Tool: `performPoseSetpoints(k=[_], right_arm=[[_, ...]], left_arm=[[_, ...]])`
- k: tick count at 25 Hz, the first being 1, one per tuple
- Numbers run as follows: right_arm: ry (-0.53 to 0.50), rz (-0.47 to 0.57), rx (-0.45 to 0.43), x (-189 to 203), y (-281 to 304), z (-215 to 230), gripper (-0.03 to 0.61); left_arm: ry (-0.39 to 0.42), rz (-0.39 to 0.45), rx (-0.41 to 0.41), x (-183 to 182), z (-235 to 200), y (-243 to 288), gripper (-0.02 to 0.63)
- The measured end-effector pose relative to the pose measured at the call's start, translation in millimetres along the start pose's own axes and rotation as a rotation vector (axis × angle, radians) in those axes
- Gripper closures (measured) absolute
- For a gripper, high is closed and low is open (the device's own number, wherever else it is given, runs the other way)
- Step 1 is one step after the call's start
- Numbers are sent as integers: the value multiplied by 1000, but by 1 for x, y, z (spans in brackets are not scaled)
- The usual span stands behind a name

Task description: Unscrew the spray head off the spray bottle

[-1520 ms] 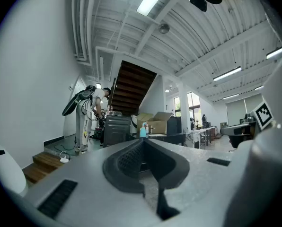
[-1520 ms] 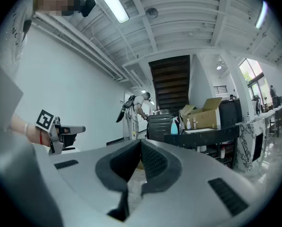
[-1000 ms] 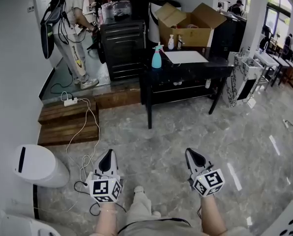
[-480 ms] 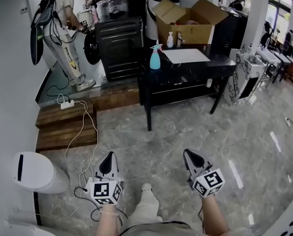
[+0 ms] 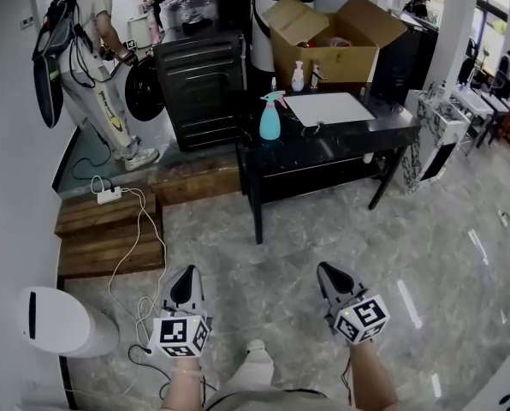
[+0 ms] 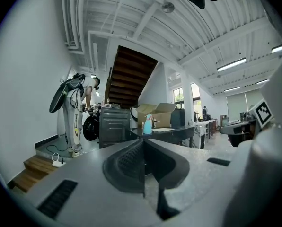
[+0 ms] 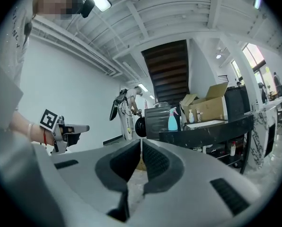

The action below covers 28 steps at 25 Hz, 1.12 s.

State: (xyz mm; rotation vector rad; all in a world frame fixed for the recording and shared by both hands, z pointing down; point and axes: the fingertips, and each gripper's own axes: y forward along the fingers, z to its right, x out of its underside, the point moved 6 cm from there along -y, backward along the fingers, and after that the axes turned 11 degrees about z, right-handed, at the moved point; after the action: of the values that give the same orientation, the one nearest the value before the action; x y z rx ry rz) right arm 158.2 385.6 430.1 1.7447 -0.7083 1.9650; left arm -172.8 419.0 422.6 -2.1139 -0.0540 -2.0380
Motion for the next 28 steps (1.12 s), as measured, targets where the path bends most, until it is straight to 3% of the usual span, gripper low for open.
performPoseSetpoints(k=[7,15,28], right_arm=[[19,4,35,4,64,37,554],[46,6,65,17,114,57,474],[32,-22,39,24,155,88,453]], left_arm=[[-7,-18,20,12,-29,68,611],[-27,-24,20,30,-63,114,611],[-37,-29,66,46,-57,167,611]])
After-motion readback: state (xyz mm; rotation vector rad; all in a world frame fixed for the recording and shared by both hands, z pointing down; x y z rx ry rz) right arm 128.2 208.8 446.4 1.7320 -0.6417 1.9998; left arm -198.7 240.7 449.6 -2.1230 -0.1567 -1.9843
